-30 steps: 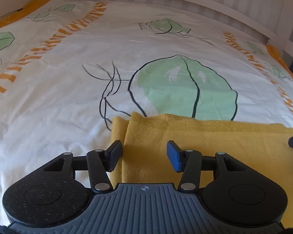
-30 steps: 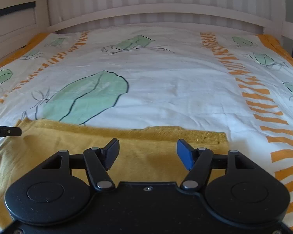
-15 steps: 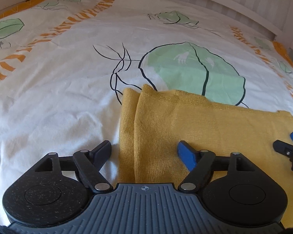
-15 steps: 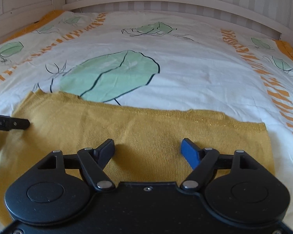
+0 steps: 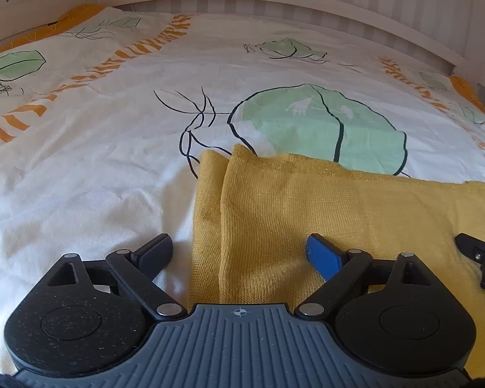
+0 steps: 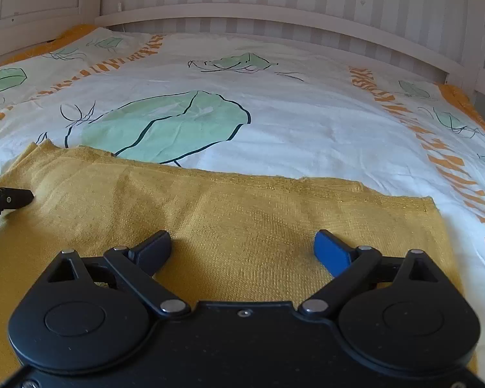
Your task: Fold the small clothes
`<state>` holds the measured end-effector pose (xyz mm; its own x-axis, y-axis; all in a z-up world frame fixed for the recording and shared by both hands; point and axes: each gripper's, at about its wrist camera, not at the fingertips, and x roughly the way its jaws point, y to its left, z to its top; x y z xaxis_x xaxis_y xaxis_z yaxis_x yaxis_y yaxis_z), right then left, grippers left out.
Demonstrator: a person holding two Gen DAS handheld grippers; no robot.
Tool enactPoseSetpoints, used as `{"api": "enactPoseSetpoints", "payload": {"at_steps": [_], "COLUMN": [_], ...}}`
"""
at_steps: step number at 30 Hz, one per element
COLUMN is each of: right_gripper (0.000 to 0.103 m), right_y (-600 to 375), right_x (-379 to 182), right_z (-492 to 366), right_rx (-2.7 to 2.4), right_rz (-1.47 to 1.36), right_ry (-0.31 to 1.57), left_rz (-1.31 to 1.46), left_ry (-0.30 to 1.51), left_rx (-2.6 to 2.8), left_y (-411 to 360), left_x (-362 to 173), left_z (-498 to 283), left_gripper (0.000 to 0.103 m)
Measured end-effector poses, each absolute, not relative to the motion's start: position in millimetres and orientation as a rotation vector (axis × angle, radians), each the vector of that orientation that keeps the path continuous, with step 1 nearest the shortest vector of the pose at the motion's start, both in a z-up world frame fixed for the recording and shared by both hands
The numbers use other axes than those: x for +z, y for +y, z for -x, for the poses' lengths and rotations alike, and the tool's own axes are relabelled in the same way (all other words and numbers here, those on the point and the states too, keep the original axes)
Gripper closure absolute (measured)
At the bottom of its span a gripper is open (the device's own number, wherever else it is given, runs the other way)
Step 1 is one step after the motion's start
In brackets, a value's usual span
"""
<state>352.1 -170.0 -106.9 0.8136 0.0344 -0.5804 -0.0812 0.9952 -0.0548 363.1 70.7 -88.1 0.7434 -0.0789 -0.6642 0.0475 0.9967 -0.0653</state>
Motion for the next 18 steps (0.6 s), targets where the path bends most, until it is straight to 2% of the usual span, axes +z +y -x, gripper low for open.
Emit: {"api": "enactPoseSetpoints", "payload": {"at_steps": [8,18], "right_gripper": [0.006,0.006], "right_y": [-171,-170], "right_x": [-109,-109], "right_z": [-353,-353], "right_rx": [0.06,0.059], "right_rz": [0.071,0.072], "right_ry": [0.615,0.615], "left_rz": [0.059,-0.03], "left_ry": [0.781,0.832], "left_rx": [-0.125,-0.135], "left_y": [79,96], "left_x": [-75,-71], "left_z": [-356,-286], "left_gripper": [0.011,0.011]}}
